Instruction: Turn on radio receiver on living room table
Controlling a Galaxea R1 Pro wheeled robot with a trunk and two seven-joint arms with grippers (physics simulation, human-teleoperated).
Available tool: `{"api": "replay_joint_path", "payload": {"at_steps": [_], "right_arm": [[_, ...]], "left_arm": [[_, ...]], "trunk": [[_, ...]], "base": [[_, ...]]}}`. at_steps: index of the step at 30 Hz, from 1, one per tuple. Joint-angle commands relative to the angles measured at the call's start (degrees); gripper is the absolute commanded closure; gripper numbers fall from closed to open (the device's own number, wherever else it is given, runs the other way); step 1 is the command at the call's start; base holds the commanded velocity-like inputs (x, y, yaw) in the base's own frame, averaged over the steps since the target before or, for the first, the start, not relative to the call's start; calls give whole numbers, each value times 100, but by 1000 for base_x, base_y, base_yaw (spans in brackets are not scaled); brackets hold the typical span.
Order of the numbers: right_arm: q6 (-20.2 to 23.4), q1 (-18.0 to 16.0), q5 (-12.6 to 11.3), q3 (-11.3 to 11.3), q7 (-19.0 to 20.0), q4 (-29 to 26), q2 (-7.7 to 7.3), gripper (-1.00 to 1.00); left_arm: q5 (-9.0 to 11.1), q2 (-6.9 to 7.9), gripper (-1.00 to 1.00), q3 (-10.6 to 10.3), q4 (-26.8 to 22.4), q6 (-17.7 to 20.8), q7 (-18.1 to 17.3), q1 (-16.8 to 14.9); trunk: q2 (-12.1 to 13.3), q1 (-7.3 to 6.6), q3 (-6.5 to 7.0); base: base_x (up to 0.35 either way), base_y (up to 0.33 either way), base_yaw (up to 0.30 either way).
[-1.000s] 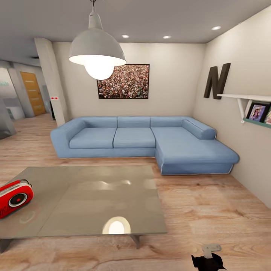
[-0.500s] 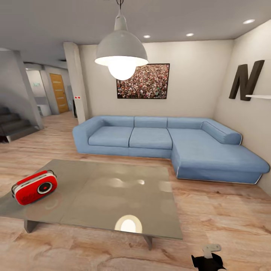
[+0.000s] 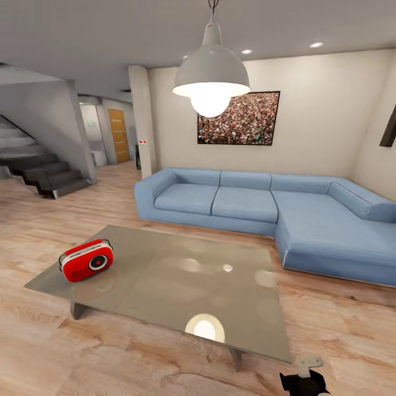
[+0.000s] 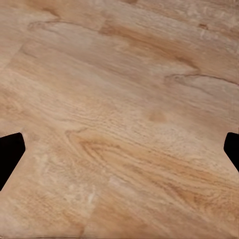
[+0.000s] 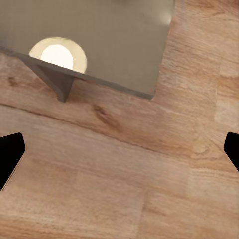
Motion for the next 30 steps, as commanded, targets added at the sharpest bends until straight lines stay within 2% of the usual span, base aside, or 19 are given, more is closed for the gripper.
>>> {"api": "replay_joint_path", "payload": {"at_steps": [1, 15, 30], "right_arm": [[0, 0, 0, 0, 0, 0, 0, -100], [0, 0, 0, 6, 0, 0, 1, -100], [0, 0, 0, 9, 0, 0, -1, -100]], "left_arm": [[1, 0, -100, 0, 0, 1, 0, 0], [18, 7, -100, 7, 0, -5, 0, 0], [18, 9, -100, 13, 0, -5, 0, 0]], "trunk": [[0, 0, 0], [0, 0, 0], [0, 0, 0]], "base": [[0, 0, 300], [27, 18, 300], [238, 197, 300]]}}
